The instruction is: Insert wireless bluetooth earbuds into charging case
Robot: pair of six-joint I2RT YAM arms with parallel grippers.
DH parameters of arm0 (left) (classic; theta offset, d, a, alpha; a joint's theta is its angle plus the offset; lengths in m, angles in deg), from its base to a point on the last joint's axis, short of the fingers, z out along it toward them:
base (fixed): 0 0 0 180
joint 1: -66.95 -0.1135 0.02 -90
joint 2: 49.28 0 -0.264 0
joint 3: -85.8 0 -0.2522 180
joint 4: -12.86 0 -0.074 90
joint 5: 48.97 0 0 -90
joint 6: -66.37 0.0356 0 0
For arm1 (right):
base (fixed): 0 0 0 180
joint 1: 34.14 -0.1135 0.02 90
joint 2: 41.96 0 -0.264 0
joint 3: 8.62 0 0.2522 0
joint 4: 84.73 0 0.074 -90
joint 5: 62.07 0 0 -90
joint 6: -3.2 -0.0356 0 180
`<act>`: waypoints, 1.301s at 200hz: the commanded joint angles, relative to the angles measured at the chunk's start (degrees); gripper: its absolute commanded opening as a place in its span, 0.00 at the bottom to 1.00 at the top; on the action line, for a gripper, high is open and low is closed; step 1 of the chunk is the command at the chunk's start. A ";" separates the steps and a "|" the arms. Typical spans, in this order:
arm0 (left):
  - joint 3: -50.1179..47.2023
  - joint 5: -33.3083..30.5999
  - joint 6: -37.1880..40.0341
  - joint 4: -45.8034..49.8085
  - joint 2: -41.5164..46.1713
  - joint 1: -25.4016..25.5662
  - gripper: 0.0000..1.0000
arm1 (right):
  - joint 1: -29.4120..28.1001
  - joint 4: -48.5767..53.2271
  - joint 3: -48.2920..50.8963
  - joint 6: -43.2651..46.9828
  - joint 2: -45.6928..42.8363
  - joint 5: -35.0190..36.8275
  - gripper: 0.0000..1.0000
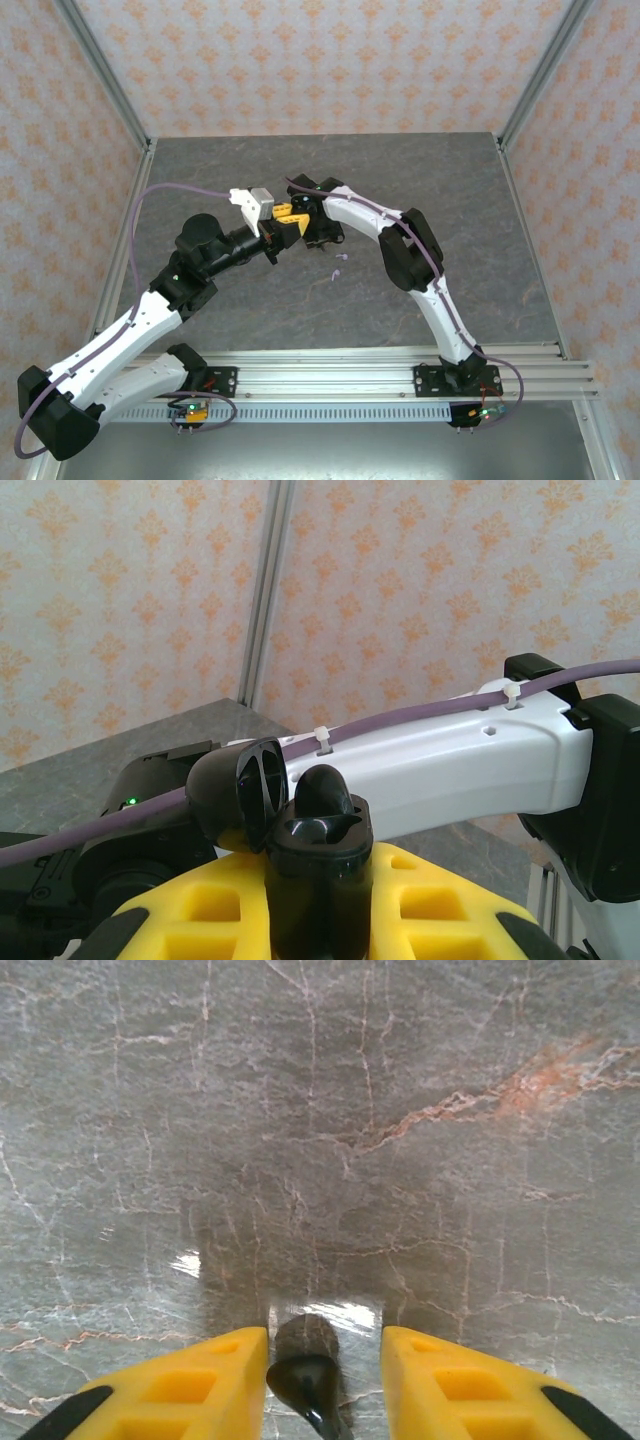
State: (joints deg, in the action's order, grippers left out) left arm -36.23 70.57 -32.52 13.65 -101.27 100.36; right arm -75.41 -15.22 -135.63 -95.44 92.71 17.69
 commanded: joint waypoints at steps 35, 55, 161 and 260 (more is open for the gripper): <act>2.23 -0.32 0.95 -0.21 0.83 0.52 0.02 | -0.82 3.05 -0.58 1.00 1.56 3.04 0.30; 2.42 -0.27 0.96 -0.23 0.73 0.52 0.02 | -0.82 3.34 -0.43 0.76 1.47 3.54 0.29; 2.24 -1.23 0.71 0.41 0.32 0.56 0.03 | 1.74 0.11 3.98 -2.53 -2.40 2.18 0.23; -0.40 -3.60 -1.30 -3.02 -3.23 0.61 0.03 | 8.36 -9.55 14.46 -6.69 -10.70 -8.46 0.22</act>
State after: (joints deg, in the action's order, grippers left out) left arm -36.23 68.19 -32.76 13.63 -104.26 100.36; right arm -68.20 -21.82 -124.29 -100.16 86.20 12.20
